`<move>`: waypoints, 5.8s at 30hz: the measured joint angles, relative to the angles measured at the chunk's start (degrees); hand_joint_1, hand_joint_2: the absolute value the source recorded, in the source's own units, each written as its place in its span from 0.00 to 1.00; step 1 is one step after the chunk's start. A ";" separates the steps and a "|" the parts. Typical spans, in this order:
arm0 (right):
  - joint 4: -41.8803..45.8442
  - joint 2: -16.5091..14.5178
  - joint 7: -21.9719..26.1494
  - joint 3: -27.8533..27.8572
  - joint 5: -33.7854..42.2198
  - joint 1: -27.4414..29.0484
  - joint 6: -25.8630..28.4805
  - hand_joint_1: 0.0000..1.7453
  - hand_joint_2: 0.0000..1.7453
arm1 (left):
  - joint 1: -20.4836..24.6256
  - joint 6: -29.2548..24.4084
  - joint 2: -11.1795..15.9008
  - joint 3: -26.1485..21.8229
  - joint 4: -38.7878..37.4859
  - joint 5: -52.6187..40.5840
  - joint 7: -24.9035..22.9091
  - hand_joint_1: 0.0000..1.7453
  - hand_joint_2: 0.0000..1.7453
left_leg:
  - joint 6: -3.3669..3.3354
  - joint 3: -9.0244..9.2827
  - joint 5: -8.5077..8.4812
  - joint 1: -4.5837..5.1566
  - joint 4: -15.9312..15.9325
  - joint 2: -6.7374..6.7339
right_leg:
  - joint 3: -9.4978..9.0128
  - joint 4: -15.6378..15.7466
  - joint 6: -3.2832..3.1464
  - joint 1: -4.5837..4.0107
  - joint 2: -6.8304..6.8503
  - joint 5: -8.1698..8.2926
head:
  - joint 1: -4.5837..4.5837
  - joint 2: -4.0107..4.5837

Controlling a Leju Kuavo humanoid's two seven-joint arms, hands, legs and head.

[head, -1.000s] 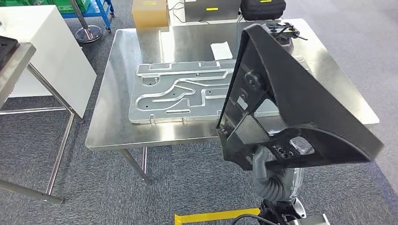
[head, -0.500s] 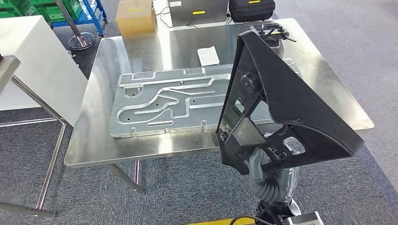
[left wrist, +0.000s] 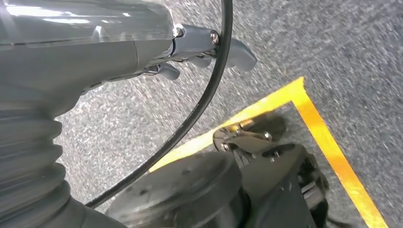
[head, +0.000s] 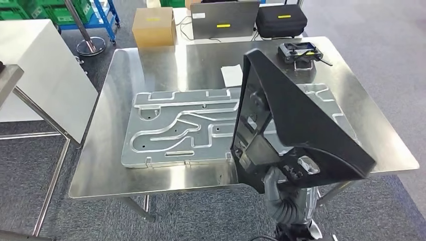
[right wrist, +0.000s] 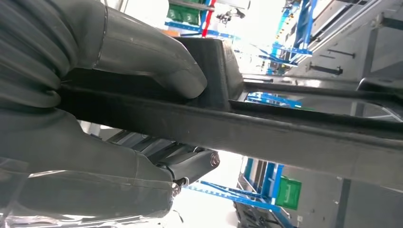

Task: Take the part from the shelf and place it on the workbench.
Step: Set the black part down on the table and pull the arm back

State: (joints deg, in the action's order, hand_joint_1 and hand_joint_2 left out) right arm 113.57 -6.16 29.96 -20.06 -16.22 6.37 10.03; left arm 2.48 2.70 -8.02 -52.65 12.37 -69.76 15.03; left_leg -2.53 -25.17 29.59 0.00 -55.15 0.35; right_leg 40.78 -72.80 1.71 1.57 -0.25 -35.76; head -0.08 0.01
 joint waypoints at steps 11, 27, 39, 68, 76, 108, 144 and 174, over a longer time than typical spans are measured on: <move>0.02 0.16 -7.98 2.45 -11.95 -6.00 6.77 1.00 1.00 | 0.80 1.10 -0.07 -0.39 -0.02 -1.43 0.46 0.00 1.00 | 4.06 -1.07 5.18 -0.90 -11.91 -0.31 | -1.36 12.03 -2.75 0.42 0.19 13.07 | -0.14 0.01; -27.58 5.60 -33.20 7.43 -60.55 -30.95 4.50 1.00 1.00 | 1.38 1.60 0.08 0.20 -0.02 -6.13 0.61 0.00 1.00 | 2.50 -6.56 -2.04 -0.20 -3.58 0.22 | -3.68 13.31 -1.06 -0.19 -0.25 12.26 | -0.45 0.02; -53.48 0.43 -33.73 1.54 -67.60 -33.14 4.42 1.00 1.00 | 1.65 1.60 0.08 0.23 -0.02 -7.57 0.73 0.00 1.00 | 2.16 -6.39 -1.83 -0.20 -3.58 0.40 | -3.88 13.88 -0.66 -0.22 -0.14 12.38 | -0.43 0.02; -71.37 -7.81 -31.47 -3.25 -64.72 -39.92 6.56 0.00 0.00 | 2.47 4.21 -0.42 1.07 -0.02 -8.49 5.23 0.00 1.00 | 2.24 -5.97 -1.57 -0.22 -3.56 0.01 | -4.06 13.87 -0.68 -0.28 -0.63 12.28 | -0.44 0.02; -58.36 -6.39 -28.85 -1.03 -52.93 -36.80 3.79 0.00 0.00 | 1.98 3.40 -0.49 1.23 -0.02 -8.50 6.09 0.00 1.00 | 2.24 -6.04 -1.57 -0.22 -3.56 0.03 | -3.99 13.87 -0.68 -0.27 -0.60 12.27 | -0.43 0.02; -6.44 5.13 -8.96 13.02 3.11 -16.43 -5.58 0.00 0.00 | 0.60 2.40 -0.49 -2.42 -0.02 -3.59 11.47 0.00 0.00 | 1.99 -6.02 -1.20 -0.21 -3.56 0.11 | -4.07 13.91 -0.46 -0.25 -0.50 11.90 | -0.45 0.01; 2.08 0.66 5.64 6.40 -3.31 11.63 -4.91 0.00 0.00 | 0.59 -2.26 -0.49 -9.01 -0.02 -0.99 8.53 0.00 0.00 | 1.89 -6.30 -2.81 0.20 -3.24 -0.16 | -9.07 13.80 -1.63 -0.66 0.09 7.87 | -0.23 0.02; 1.78 0.02 3.82 5.87 -3.37 10.20 -7.61 0.00 0.00 | 1.02 -4.41 -0.60 -10.50 0.01 -2.48 4.09 0.00 0.00 | 0.87 -9.66 -7.49 1.17 -2.18 -0.52 | -15.41 17.31 -3.78 -2.67 0.40 4.83 | -0.58 0.00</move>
State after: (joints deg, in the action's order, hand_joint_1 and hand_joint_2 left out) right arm 115.35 -6.14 33.78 -14.19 -19.58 16.58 2.42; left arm 3.51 -1.70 -8.61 -63.15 12.38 -72.24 19.12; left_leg -1.66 -34.83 22.10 1.17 -57.33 -0.17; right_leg 25.37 -55.49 -2.07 -1.11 0.15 -30.93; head -0.67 0.01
